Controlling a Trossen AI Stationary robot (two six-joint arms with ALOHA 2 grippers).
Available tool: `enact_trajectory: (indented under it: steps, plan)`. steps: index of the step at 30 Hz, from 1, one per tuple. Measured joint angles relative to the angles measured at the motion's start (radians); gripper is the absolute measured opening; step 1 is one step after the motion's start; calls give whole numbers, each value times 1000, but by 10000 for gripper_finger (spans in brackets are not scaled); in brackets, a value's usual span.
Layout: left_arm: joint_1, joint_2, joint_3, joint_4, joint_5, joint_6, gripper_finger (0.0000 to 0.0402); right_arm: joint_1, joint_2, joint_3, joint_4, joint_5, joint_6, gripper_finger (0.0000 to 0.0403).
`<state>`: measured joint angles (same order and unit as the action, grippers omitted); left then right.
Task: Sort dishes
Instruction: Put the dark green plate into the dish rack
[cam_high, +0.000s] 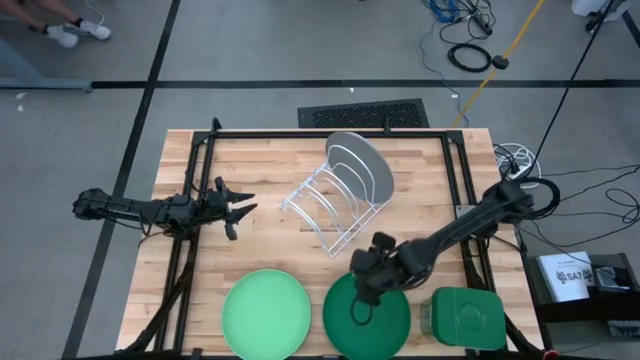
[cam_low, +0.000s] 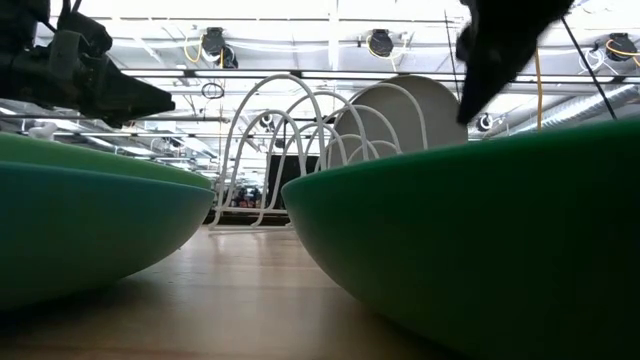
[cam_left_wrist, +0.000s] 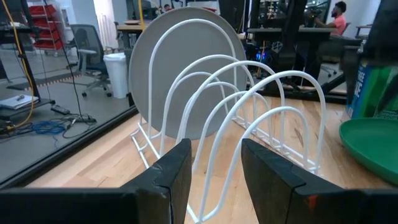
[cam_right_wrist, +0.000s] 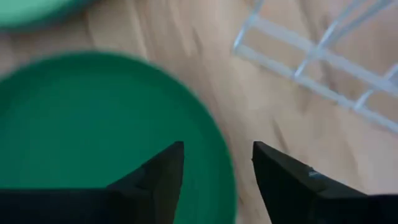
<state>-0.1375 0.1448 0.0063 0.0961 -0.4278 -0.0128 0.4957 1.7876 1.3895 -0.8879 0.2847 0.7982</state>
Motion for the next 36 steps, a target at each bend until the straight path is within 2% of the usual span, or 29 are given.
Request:
enact_trajectory:
  steps: [7, 20, 28, 32, 36]
  plan:
    - [0, 0, 0, 1, 0, -5, 141, -15, 108, 0, -7, -21, -95, 159]
    - [0, 0, 0, 0, 0, 1, 141, -99, 188, 0, 23, -60, -323, 159]
    - [0, 0, 0, -1, 0, 3, 141, -158, 190, 0, 84, -185, -432, 157]
    - [0, 0, 0, -1, 0, 23, 141, -176, 194, 0, 110, -229, -467, 134]
    - [0, 0, 0, -1, 0, 25, 141, -184, 195, 0, 110, -240, -475, 92]
